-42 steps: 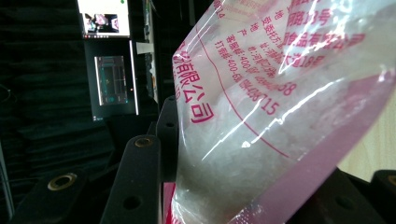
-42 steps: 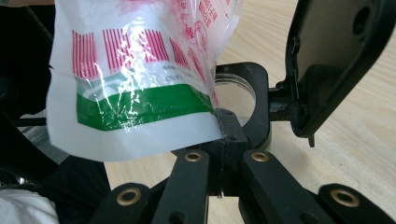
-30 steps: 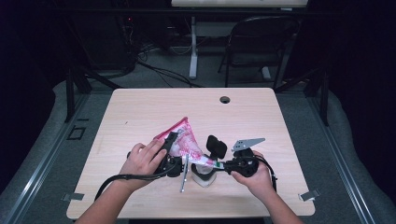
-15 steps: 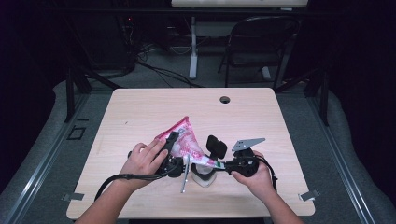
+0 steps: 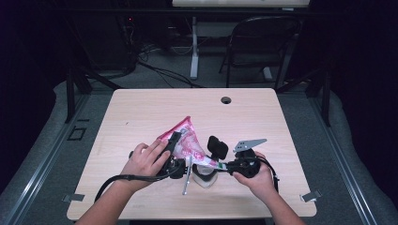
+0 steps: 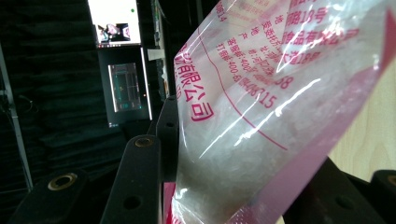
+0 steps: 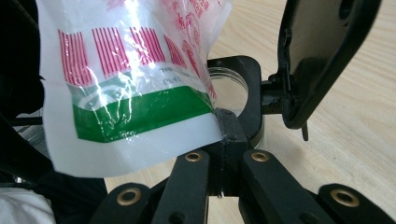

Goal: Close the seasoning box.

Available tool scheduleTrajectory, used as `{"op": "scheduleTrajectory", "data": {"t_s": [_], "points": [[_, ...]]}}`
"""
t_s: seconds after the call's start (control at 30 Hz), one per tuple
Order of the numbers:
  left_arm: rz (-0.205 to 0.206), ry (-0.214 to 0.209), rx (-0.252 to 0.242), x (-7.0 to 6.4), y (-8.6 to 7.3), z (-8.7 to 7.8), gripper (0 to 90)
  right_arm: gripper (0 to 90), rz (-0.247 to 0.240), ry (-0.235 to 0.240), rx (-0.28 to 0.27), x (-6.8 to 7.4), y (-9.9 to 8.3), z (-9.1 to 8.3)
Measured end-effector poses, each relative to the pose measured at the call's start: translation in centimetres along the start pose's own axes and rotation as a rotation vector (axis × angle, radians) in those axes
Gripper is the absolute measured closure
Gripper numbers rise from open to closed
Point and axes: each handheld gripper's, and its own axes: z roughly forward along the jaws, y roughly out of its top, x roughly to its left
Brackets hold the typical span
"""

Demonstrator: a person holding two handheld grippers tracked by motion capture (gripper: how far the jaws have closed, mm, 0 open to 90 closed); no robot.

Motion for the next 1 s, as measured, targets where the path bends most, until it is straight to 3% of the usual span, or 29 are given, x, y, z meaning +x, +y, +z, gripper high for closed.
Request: {"op": "scheduleTrajectory", "data": {"t_s": [0.23, 0.33, 1.0], "points": [[-0.007, -0.006, 0.001, 0.02, 0.05, 0.00, 63.6, 90.0, -0.001, -0.003, 0.002, 0.00, -0.02, 0.00], [0.013, 0.006, 0.000, 0.16, 0.18, -0.03, 63.6, 90.0, -0.003, -0.003, 0.004, -0.03, -0.04, -0.01], [0.022, 0.013, -0.007, 0.26, 0.63, -0.07, 63.9, 90.0, 0.010, -0.012, 0.005, -0.13, -0.31, -0.30]]}}
